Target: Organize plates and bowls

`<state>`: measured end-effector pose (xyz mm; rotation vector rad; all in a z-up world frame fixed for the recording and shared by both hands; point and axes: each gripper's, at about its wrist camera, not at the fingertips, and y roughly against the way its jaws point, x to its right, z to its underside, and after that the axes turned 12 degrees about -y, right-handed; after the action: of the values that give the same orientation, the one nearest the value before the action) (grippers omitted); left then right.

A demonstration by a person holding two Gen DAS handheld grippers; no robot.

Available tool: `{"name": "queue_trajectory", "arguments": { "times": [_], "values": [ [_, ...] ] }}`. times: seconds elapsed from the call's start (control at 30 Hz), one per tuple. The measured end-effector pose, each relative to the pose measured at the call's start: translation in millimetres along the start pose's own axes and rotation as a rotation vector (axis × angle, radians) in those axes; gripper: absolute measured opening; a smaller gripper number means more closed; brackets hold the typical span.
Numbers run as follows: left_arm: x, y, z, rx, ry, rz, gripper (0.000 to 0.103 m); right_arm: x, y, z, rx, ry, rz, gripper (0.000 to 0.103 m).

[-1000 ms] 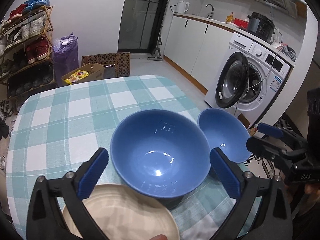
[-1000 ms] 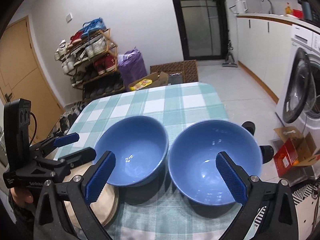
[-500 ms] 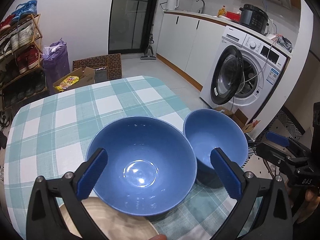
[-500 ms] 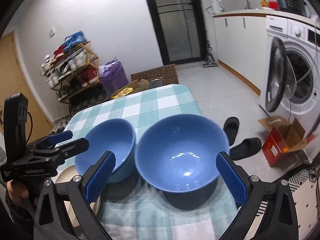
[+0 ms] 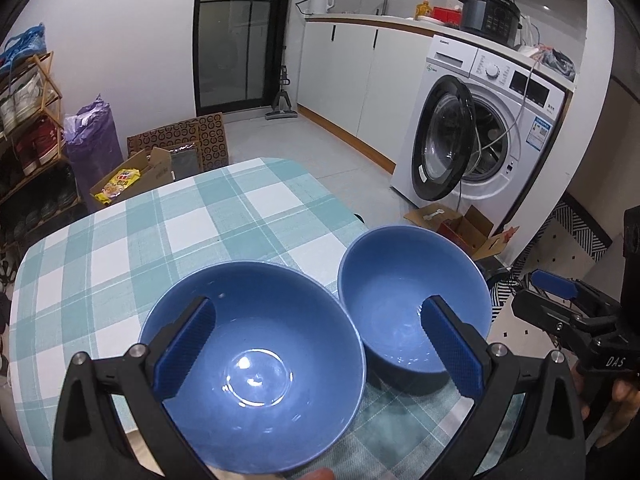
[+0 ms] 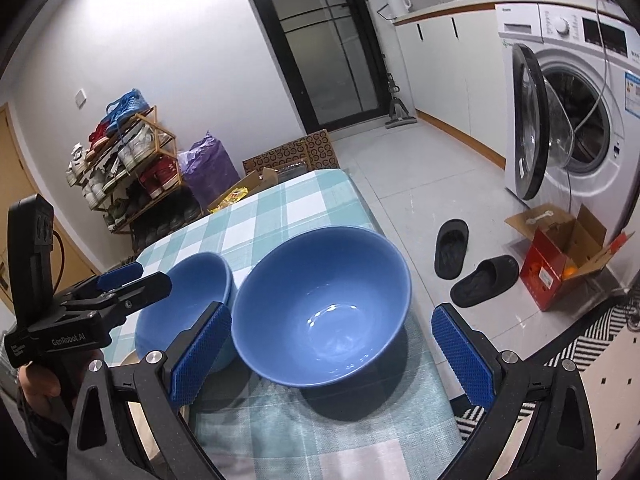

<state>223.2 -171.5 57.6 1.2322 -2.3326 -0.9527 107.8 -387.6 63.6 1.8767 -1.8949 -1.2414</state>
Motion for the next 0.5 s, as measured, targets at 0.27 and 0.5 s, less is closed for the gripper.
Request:
{"name": "queue_trajectory", "arguments": {
  "times": [0.27,0.5],
  "values": [
    [11.2,-20.8,-10.7,-0.036,-0.037,0.016,0.103,11.8,-18.7,-0.3,-0.029,-0.028,0.031,0.102],
    [19.4,-32.6,-18.3,-0.056,-0.100,0.018,0.103,21.2,-28.2,-1.9,-0.030,-0.049,0.040,0.102]
  ]
}}
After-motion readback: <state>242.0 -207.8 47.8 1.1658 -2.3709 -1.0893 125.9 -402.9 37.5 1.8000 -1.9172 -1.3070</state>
